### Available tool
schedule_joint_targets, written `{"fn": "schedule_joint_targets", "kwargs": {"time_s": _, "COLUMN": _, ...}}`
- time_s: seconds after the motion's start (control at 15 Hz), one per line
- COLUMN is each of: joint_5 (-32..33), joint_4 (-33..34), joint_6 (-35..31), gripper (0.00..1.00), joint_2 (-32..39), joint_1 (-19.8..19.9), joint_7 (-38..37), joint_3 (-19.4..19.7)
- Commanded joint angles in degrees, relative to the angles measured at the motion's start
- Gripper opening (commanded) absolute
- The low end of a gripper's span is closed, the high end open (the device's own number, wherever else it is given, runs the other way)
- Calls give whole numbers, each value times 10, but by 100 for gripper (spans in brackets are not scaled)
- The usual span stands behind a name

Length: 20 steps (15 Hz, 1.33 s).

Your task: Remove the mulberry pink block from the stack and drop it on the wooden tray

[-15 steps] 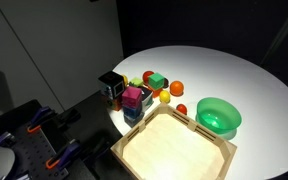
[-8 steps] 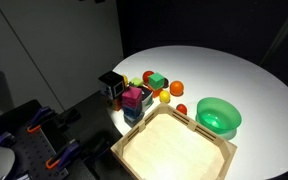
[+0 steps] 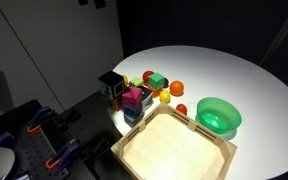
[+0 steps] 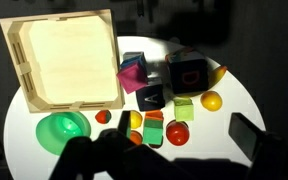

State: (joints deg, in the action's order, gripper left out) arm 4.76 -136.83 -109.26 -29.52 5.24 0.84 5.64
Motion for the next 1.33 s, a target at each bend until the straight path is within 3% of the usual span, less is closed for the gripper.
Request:
{"fn": "schedule_joint_targets", "kwargs": {"time_s": 0.0, "joint_5": -2, "joint_4": 0, "joint_6": -5, "gripper": 100, "joint_2": 23, "joint_1": 8, "joint_7": 24, "joint_3": 18}}
{"fn": "schedule_joint_targets", "kwargs": {"time_s": 0.33, "joint_5": 6, "joint_4": -10, "joint_6": -25, "gripper": 100, "joint_2": 59, "joint_1": 8, "joint_7": 91, "joint_3": 44}}
{"fn": "schedule_joint_targets", "kwargs": {"time_s": 0.8, "joint_5": 13, "joint_4": -32, "joint_6": -125, "gripper": 100, "joint_2": 123, "joint_1": 10, "joint_7": 187, "joint_3": 64}}
{"fn": "schedule_joint_targets", "kwargs": {"time_s": 1.27, "joint_5": 2, "joint_4": -44, "joint_6": -220, "gripper": 100, "joint_2": 188, "joint_1": 20, "joint_7": 220, "joint_3": 74}}
